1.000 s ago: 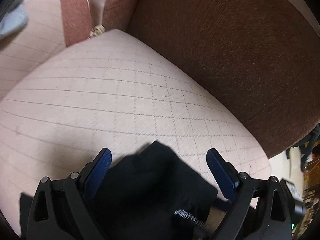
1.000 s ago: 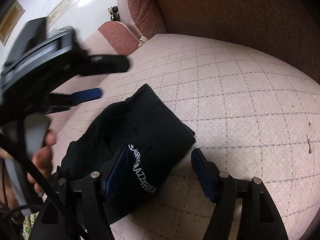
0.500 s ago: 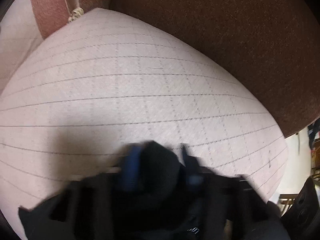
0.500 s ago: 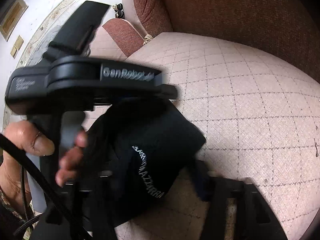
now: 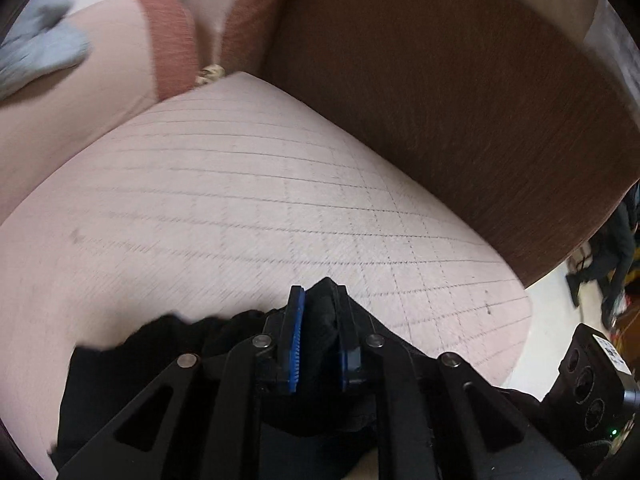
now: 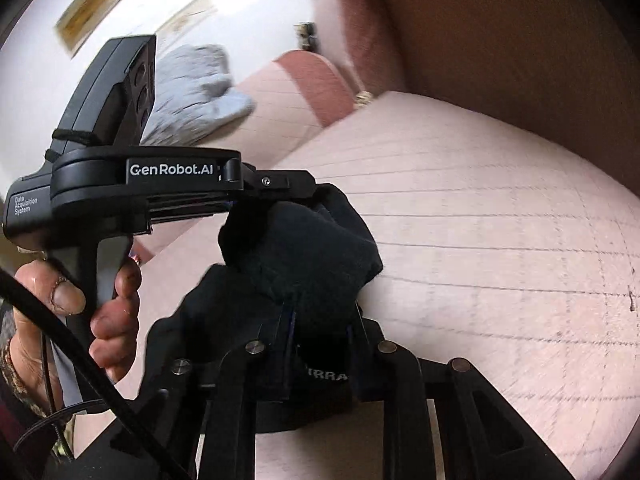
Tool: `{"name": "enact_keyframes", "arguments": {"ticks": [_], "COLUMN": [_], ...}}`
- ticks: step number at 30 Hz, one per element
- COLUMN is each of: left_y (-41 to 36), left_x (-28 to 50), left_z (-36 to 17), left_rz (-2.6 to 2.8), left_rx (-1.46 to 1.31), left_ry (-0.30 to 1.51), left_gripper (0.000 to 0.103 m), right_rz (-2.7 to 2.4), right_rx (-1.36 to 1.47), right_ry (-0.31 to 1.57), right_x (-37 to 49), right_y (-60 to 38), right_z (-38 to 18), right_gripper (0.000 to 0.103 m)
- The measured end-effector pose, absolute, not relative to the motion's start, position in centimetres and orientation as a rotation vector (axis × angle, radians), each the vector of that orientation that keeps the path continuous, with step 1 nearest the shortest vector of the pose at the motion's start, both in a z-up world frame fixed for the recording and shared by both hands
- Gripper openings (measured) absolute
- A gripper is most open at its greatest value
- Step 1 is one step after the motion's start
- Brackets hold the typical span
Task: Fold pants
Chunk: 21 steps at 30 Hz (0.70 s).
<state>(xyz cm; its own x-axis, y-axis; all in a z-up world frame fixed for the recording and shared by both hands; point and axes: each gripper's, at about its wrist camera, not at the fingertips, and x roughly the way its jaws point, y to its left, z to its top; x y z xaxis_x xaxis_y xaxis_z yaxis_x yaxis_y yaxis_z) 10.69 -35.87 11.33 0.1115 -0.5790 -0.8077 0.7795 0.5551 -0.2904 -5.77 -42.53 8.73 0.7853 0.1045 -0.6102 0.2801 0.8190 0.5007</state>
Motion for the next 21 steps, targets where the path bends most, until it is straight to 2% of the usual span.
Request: {"name": "enact_keyframes", "arguments": {"ticks": [6,21], "left_y": [-27.8,-10.9], "left_x": [12.1,14.4], "left_z": [11.9,10.8], "left_rz": [-0.931,-0.808], "left_rx": [0.08,-0.236], "left_ry": [1.078,1.039], "left_gripper": [0.014,0.012], "right_rz": [0.005,0.178], "right_rx": [0.468,0.219], "right_ry": [0.703,0.795], "right_x": [-4.1,1.4], "right_y": [-36.1,-22.0], "right_z": [10.9,12.0], "right_gripper": [0.021,0.02]}}
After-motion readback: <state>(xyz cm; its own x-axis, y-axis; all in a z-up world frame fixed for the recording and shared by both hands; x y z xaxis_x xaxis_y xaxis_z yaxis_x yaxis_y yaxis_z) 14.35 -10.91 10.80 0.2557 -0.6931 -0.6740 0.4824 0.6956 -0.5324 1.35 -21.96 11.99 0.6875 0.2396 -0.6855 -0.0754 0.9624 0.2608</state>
